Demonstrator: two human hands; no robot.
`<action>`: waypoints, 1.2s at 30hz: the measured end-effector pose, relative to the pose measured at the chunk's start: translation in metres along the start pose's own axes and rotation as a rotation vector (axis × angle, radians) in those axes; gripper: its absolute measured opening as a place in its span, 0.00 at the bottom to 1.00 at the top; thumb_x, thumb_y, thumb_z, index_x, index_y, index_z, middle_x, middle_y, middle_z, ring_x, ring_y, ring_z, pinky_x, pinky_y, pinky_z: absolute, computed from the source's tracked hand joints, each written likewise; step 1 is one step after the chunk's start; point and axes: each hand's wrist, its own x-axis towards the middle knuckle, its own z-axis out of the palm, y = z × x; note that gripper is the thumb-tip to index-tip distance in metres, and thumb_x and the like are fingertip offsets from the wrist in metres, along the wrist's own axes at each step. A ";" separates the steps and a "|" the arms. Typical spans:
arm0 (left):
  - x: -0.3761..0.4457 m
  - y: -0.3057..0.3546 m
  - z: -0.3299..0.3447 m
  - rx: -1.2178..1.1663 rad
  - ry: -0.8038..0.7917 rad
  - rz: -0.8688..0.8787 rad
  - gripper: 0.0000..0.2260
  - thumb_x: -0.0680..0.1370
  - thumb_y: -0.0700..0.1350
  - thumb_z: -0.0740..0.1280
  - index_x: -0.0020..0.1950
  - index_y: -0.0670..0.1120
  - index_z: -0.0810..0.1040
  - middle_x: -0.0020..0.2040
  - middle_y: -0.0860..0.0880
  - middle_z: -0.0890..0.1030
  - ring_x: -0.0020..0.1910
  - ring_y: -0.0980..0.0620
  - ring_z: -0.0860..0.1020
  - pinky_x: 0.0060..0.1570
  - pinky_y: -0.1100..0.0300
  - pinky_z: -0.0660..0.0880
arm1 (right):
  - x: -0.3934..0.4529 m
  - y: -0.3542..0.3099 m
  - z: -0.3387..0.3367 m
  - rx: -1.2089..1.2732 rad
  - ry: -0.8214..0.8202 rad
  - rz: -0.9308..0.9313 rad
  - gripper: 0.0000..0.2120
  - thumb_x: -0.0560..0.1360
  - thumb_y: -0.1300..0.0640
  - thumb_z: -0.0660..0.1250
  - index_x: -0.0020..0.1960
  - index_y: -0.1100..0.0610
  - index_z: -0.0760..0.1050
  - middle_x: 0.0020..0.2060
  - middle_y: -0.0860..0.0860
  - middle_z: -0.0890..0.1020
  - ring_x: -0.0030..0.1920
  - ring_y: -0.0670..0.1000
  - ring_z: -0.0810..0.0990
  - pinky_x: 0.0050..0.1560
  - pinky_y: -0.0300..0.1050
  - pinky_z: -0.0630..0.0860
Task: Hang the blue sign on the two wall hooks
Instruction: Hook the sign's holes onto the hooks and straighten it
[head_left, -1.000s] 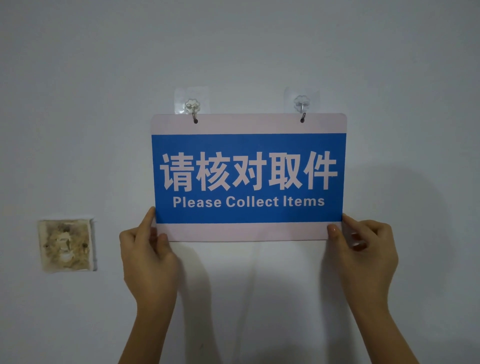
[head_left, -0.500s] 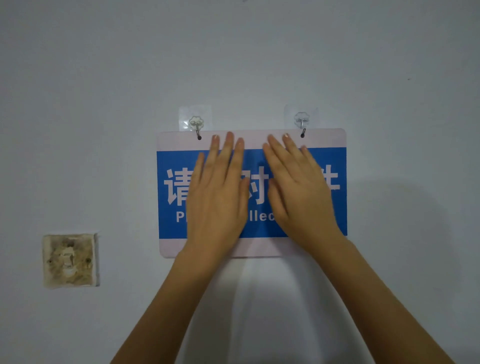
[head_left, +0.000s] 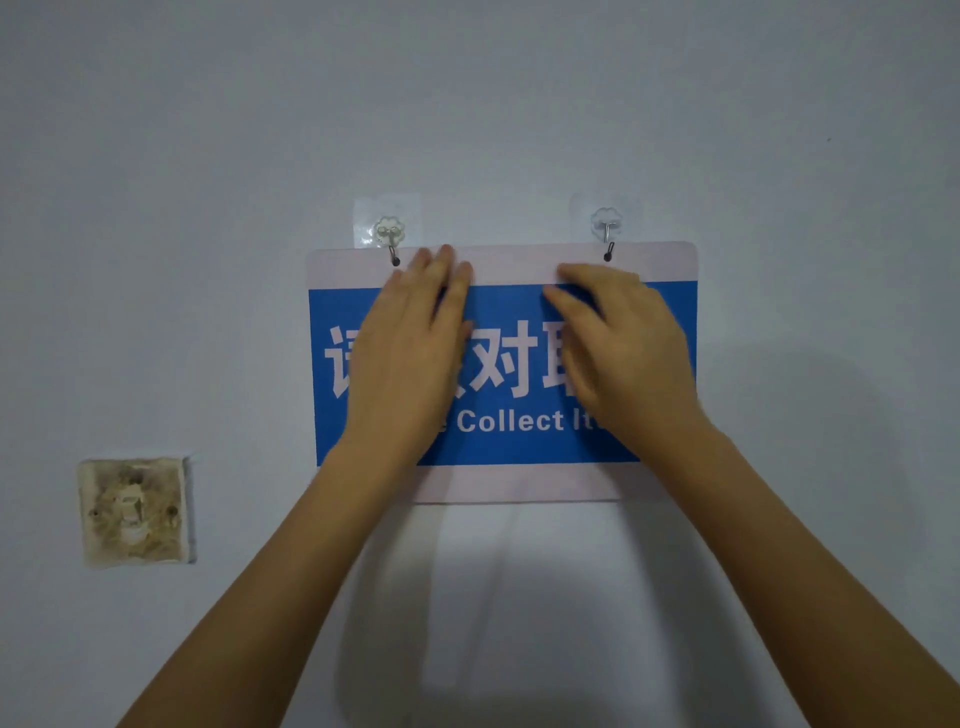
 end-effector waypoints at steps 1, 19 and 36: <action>0.000 -0.008 -0.003 0.012 0.026 -0.045 0.21 0.76 0.43 0.64 0.67 0.36 0.71 0.67 0.36 0.73 0.65 0.36 0.73 0.62 0.44 0.71 | -0.002 0.009 -0.004 -0.016 0.032 0.047 0.16 0.73 0.61 0.63 0.58 0.65 0.78 0.57 0.63 0.80 0.56 0.62 0.78 0.53 0.53 0.75; -0.017 -0.042 -0.011 -0.406 0.200 -0.514 0.29 0.72 0.51 0.70 0.71 0.44 0.67 0.66 0.45 0.68 0.64 0.53 0.68 0.59 0.70 0.64 | -0.031 0.042 -0.011 0.121 -0.025 0.467 0.21 0.78 0.61 0.62 0.67 0.69 0.66 0.61 0.64 0.72 0.61 0.60 0.71 0.57 0.40 0.67; -0.073 -0.023 0.001 -0.581 0.194 -0.794 0.28 0.73 0.48 0.70 0.70 0.44 0.67 0.62 0.45 0.68 0.61 0.51 0.72 0.59 0.64 0.69 | -0.088 -0.003 -0.015 0.454 0.115 0.890 0.20 0.73 0.59 0.70 0.64 0.63 0.73 0.54 0.57 0.73 0.53 0.53 0.76 0.50 0.29 0.69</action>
